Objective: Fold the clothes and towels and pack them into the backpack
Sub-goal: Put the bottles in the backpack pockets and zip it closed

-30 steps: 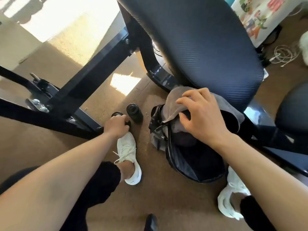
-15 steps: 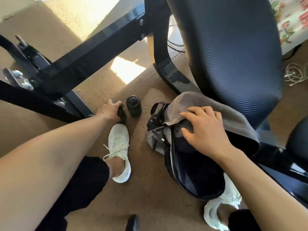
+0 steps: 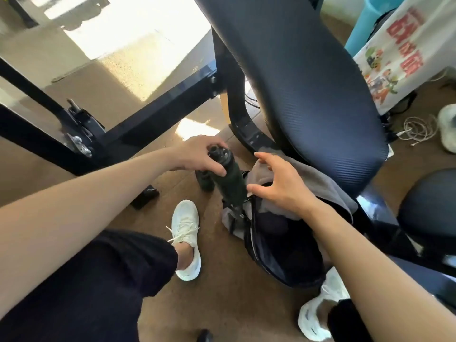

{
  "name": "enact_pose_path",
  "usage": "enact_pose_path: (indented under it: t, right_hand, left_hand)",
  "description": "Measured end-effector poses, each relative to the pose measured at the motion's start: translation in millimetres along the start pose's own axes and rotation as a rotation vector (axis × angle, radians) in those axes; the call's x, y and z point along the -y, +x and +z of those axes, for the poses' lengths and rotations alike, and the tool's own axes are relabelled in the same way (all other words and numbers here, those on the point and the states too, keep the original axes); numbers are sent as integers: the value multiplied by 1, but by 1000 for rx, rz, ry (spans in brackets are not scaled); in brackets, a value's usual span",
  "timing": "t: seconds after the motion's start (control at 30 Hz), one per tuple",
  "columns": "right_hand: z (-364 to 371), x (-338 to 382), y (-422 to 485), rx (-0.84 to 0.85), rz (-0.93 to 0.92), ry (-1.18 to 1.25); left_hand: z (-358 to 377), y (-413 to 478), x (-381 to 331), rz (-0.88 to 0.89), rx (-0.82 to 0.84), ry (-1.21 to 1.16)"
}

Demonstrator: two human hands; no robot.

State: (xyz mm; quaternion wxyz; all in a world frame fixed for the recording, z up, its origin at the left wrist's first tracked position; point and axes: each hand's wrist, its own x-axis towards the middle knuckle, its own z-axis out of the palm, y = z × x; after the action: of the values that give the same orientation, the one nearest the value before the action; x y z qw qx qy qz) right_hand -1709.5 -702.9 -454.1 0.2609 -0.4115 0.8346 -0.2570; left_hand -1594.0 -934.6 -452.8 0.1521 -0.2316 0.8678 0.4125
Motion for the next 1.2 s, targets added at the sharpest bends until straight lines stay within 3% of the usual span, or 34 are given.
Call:
enact_pose_path:
  t: [0.2,0.3,0.37,0.43,0.53,0.67,0.83,1.03,1.2]
  right_hand:
    - [-6,12,0,-43,-88,205]
    - [-17,15,13,-77,-92,161]
    - [-26,20,26,-53,-103,101]
    - [-31,28,40,-41,-105,38]
    - [-29,35,62,-73,-96,43]
    - [-8,31,95,-91,-114,-14]
    - [23,9,113,-85,-112,-174]
    - [30,-11,115,-149,-108,-211]
    - [29,-21,109,-109,-82,-208]
  left_hand:
    - [34,-1,-53,153,-37,-286]
    - [45,13,-52,131,-47,-465]
    - [44,22,-38,136,30,-678]
    - [43,29,-12,97,136,-1039]
    - [64,45,34,-148,-6,-1308]
    - [126,74,68,-518,-185,-1181]
    - [186,112,95,-492,-241,-740]
    - [195,136,87,-439,-61,-330]
    - [185,148,90,-414,145,-289]
